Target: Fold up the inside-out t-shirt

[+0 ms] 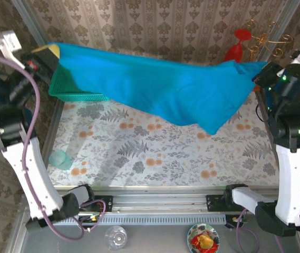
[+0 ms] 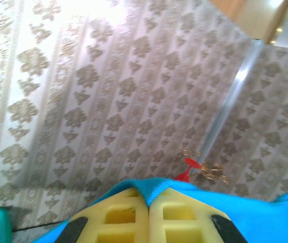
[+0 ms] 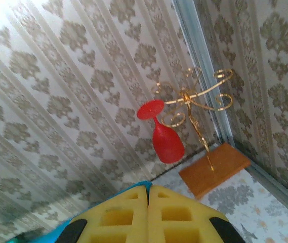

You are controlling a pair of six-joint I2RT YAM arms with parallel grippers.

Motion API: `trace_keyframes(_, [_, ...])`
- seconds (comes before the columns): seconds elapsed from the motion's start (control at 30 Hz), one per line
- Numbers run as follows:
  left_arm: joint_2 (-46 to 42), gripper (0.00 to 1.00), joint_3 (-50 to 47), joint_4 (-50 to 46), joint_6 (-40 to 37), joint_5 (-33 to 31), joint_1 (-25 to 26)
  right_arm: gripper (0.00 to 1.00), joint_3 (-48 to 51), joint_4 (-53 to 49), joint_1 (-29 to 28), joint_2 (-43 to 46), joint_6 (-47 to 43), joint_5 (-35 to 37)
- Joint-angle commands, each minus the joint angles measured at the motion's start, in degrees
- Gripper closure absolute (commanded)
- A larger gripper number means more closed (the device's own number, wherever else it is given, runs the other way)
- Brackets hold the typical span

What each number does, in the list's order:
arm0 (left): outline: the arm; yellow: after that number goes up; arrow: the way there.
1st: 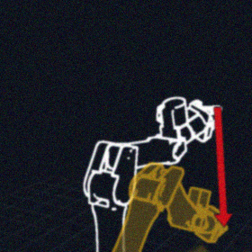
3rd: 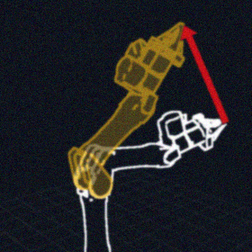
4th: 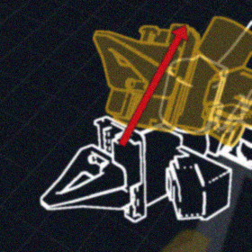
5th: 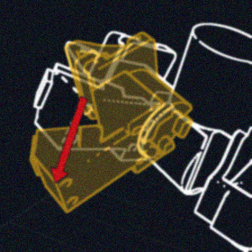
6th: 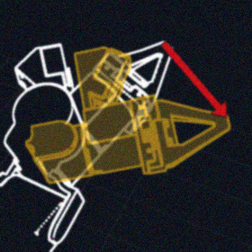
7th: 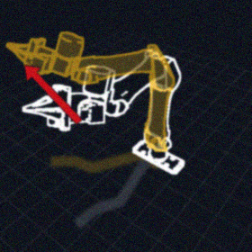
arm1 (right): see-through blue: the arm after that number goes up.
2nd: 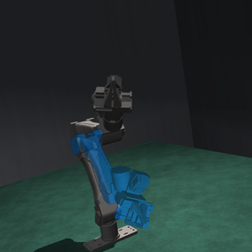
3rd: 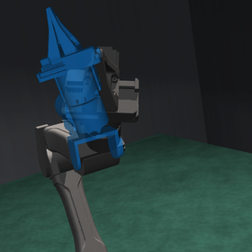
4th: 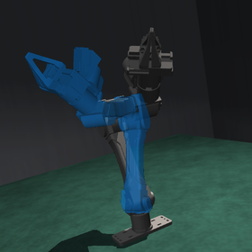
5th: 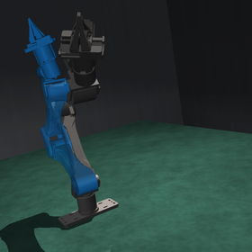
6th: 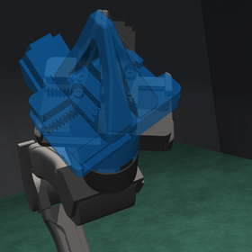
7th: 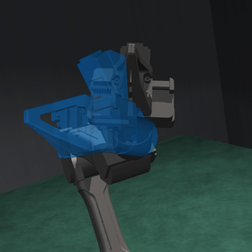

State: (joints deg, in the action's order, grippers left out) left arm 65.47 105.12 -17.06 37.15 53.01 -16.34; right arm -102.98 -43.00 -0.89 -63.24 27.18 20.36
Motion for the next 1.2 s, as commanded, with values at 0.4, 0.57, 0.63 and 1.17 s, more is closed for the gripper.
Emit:
trace_keyframes(0.4, [-10.2,1.0,-9.3,6.1,-1.1,1.7,-1.4,1.0,-1.0,4.4,0.5,13.6,-4.6,4.7])
trace_keyframes(0.57, [-13.9,1.0,-11.0,11.0,0.4,3.2,-1.4,1.0,-1.0,6.0,0.5,18.1,-8.2,8.5])
trace_keyframes(0.63, [-14.0,1.0,-10.0,12.8,2.0,3.6,-1.4,1.0,-2.4,6.9,0.5,18.3,-9.5,9.0])
trace_keyframes(1.17, [-4.1,1.0,-16.5,24.3,4.5,-1.6,3.7,1.0,-11.6,11.1,0.5,0.1,-13.4,8.1])
